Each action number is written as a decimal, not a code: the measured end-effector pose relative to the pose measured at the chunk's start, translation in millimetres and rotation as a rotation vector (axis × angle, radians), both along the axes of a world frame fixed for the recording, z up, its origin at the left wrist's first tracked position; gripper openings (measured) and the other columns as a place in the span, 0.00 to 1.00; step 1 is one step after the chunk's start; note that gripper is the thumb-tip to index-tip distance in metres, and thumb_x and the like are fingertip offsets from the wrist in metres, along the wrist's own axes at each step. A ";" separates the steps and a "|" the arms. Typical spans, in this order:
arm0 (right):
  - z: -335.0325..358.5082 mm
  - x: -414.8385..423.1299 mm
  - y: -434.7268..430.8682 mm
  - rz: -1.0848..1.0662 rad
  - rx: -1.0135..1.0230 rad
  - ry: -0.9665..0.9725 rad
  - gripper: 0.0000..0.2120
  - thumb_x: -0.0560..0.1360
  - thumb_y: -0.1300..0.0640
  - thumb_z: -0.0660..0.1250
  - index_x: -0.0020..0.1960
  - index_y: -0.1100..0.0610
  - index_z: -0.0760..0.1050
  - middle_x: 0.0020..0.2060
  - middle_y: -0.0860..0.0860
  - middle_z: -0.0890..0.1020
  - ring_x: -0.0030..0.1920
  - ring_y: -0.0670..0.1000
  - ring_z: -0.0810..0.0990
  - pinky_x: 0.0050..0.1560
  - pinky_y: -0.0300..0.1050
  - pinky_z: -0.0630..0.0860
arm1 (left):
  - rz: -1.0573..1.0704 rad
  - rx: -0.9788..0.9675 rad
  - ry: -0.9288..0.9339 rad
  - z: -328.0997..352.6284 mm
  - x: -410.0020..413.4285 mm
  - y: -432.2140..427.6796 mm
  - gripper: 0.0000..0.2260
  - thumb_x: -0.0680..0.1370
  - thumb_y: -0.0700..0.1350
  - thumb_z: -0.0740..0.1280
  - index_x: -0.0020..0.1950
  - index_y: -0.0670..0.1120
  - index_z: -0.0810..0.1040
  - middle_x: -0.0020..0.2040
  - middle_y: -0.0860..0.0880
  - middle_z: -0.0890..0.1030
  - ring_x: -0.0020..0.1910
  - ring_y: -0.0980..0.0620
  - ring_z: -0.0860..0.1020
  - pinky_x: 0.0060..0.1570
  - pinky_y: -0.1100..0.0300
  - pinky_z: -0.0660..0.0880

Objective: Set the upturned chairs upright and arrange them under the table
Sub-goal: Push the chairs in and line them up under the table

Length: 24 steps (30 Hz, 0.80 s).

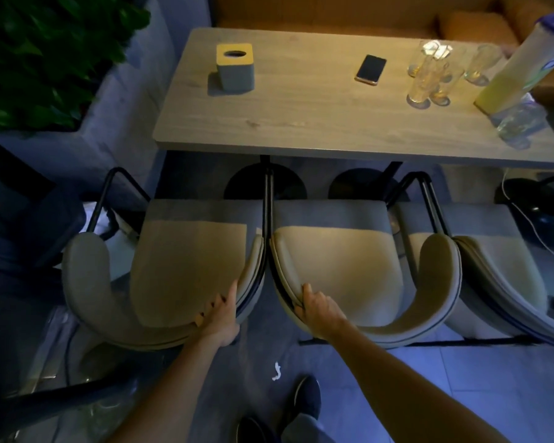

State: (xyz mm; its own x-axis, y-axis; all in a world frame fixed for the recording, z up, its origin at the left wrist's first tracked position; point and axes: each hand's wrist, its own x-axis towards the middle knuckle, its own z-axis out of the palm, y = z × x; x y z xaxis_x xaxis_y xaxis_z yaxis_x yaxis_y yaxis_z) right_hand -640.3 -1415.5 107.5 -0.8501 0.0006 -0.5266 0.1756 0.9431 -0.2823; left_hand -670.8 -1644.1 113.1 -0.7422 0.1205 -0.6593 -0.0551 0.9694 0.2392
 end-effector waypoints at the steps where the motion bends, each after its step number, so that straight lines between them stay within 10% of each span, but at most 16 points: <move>1: -0.3 -1.4 -0.7 0.003 0.000 -0.008 0.25 0.83 0.47 0.53 0.73 0.61 0.58 0.55 0.60 0.80 0.53 0.59 0.81 0.53 0.50 0.76 | -0.006 -0.014 0.027 0.7 0.9 0.7 0.45 0.79 0.39 0.64 0.77 0.56 0.30 0.80 0.41 0.44 0.78 0.37 0.48 0.74 0.38 0.50; 24: 4.6 -12.6 -0.9 -0.075 -0.100 -0.061 0.20 0.81 0.49 0.57 0.67 0.60 0.63 0.52 0.60 0.79 0.42 0.55 0.76 0.42 0.44 0.70 | 0.000 -0.190 0.179 6.7 10.2 13.9 0.46 0.76 0.48 0.70 0.79 0.57 0.37 0.73 0.42 0.63 0.71 0.42 0.63 0.67 0.41 0.60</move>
